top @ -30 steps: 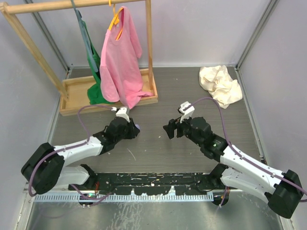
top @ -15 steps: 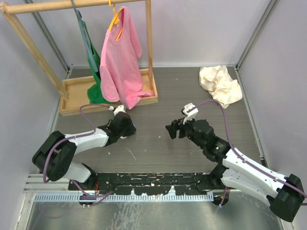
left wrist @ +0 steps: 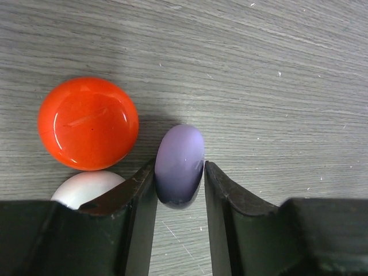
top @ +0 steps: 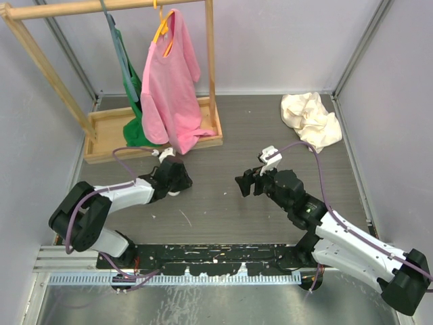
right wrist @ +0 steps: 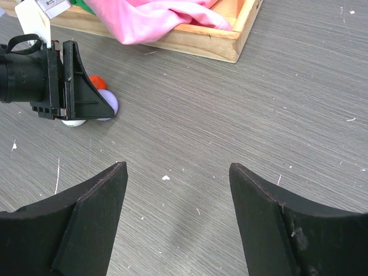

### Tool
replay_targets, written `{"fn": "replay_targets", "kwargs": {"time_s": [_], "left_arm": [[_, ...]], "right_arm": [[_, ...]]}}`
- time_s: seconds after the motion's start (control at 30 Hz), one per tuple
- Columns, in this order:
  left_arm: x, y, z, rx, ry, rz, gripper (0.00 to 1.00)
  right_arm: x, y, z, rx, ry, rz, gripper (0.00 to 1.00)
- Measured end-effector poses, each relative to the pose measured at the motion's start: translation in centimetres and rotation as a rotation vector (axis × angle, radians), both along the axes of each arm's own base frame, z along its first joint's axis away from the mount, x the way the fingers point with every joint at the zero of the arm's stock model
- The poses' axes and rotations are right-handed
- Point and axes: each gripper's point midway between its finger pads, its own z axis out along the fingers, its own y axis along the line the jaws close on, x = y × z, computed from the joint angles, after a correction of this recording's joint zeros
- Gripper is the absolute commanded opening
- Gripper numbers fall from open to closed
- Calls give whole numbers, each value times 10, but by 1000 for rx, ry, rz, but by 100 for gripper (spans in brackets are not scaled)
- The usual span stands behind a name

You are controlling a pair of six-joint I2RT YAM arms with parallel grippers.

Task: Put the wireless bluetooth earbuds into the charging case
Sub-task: Place the charging case at the center of the board.

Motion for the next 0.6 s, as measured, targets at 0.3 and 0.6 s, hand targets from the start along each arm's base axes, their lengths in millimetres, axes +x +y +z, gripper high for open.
{"fn": "replay_targets", "kwargs": {"time_s": [0.3, 0.6], "left_arm": [[-10, 8, 11, 11, 14, 7, 54], [-17, 20, 61, -29, -83, 30, 74]], "right_arm": [[-3, -9, 1, -9, 0, -24, 77], [-3, -28, 9, -27, -12, -100, 79]]}}
